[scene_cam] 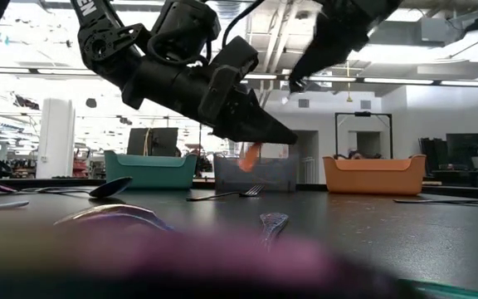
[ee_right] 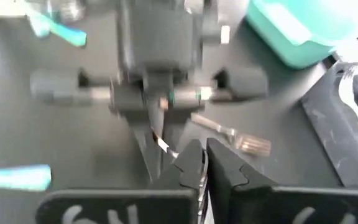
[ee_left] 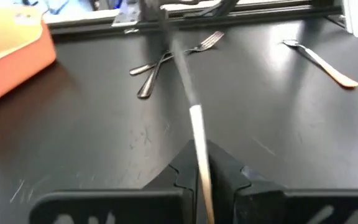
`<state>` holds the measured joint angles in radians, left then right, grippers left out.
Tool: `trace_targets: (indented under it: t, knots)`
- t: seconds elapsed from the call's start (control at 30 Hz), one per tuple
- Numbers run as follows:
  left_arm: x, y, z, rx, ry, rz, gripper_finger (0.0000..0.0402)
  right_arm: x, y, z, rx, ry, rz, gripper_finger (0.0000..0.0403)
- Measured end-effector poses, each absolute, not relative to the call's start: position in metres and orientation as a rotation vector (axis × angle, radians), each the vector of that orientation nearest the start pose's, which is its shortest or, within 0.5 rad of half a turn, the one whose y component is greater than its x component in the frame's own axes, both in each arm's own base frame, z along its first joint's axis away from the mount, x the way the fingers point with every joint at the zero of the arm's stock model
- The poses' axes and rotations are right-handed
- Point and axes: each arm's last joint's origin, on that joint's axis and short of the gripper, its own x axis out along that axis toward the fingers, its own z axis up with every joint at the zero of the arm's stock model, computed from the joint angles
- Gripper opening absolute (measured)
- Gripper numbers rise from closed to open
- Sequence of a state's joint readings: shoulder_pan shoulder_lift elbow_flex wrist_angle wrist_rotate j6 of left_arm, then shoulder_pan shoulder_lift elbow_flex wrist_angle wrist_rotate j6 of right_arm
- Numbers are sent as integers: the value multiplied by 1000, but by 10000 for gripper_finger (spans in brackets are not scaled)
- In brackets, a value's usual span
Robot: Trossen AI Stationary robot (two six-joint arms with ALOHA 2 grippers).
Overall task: Sort silverware by color (type)
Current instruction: Put the orange fork into the black bin
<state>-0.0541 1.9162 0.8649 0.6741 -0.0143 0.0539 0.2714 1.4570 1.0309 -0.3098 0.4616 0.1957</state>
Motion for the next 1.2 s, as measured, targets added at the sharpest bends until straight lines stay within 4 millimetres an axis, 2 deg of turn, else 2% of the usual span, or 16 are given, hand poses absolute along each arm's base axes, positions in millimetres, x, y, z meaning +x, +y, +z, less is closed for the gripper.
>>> trace_targets:
  t: [0.1,0.23,0.47,0.7,0.83,0.93,1.03,1.2]
  knots:
    - [372,-19,142,34,349,-28,6,303,70,264,-12,564,-316,63]
    - [368,-16,165,33,274,59,1,298,74,277,-5,443,-462,96]
    - [345,-11,180,77,224,198,0,285,82,274,-83,411,-694,144]
    - [311,-3,182,-29,-17,285,0,267,93,262,-73,367,-840,169]
    - [291,2,183,-117,-202,243,0,264,97,254,-18,335,-836,174]
    - [283,5,185,-155,-277,173,0,273,96,244,39,347,-777,176]
    - [284,4,188,-164,-302,117,0,285,95,235,44,347,-690,176]
    - [288,1,193,-161,-312,63,0,308,90,234,36,317,-452,176]
